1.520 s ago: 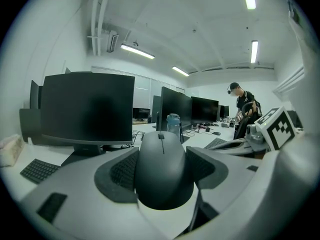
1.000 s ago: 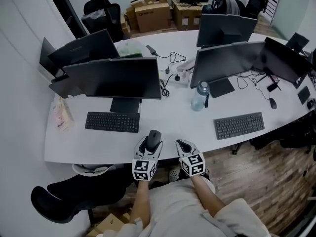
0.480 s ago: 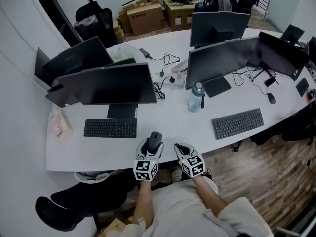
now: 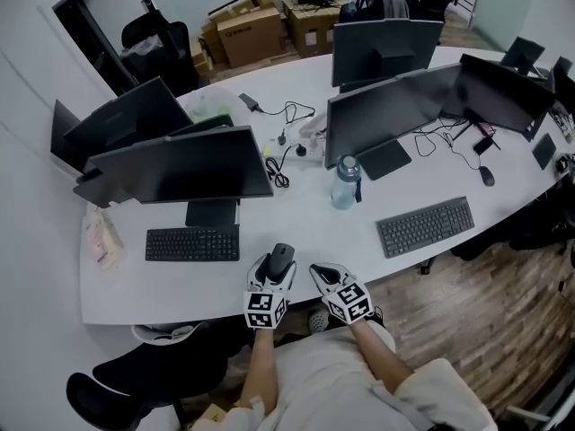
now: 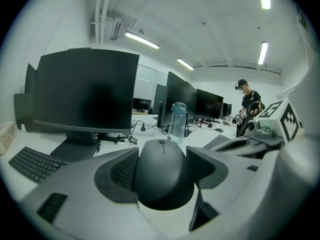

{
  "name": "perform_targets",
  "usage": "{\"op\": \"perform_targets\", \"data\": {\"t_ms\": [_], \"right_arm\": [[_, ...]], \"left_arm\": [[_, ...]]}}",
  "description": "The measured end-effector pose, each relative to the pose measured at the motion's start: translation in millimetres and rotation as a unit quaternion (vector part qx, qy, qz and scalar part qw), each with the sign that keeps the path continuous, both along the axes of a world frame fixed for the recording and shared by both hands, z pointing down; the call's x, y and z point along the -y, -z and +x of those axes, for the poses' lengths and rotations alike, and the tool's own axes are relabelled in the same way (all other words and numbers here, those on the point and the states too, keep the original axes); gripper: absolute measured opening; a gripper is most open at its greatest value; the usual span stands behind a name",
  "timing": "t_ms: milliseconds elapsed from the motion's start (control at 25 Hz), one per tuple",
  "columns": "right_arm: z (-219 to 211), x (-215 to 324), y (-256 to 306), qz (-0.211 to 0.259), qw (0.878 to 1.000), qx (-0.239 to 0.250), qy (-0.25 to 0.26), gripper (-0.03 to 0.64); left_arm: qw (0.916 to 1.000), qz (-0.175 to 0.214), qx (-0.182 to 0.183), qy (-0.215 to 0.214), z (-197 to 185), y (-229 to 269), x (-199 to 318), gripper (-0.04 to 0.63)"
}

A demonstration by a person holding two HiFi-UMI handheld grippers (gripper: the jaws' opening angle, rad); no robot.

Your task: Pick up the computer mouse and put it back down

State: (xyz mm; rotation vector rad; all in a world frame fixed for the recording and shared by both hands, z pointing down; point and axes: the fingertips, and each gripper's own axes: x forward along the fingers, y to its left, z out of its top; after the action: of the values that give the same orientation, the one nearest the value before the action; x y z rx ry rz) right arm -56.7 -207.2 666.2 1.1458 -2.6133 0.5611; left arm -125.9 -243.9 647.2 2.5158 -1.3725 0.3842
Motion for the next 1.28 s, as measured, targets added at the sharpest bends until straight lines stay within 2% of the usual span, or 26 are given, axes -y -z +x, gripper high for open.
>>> {"op": "perform_targets", "data": {"t_ms": [160, 520, 920, 1280], "right_arm": [[3, 8, 2, 0.022, 0.999, -0.027, 0.016, 0.006], [34, 37, 1, 0.008, 1.000, -0.013, -0.003, 0.006], [51, 65, -18, -0.020, 0.999, -0.025, 0.020, 0.007], [70, 94, -27, -0.038, 0.999, -0.021, 0.016, 0.008]], "left_arm": [[1.0000, -0.006, 0.005, -0.002, 7, -9, 14, 0.304], [0.9996, -0.019, 0.018, -0.008, 29, -29, 47, 0.302], [0.9939, -0.087, 0.067, -0.006, 40, -84, 75, 0.304], [0.9872, -0.140, 0.076, -0.004, 51, -121, 98, 0.304]]}}
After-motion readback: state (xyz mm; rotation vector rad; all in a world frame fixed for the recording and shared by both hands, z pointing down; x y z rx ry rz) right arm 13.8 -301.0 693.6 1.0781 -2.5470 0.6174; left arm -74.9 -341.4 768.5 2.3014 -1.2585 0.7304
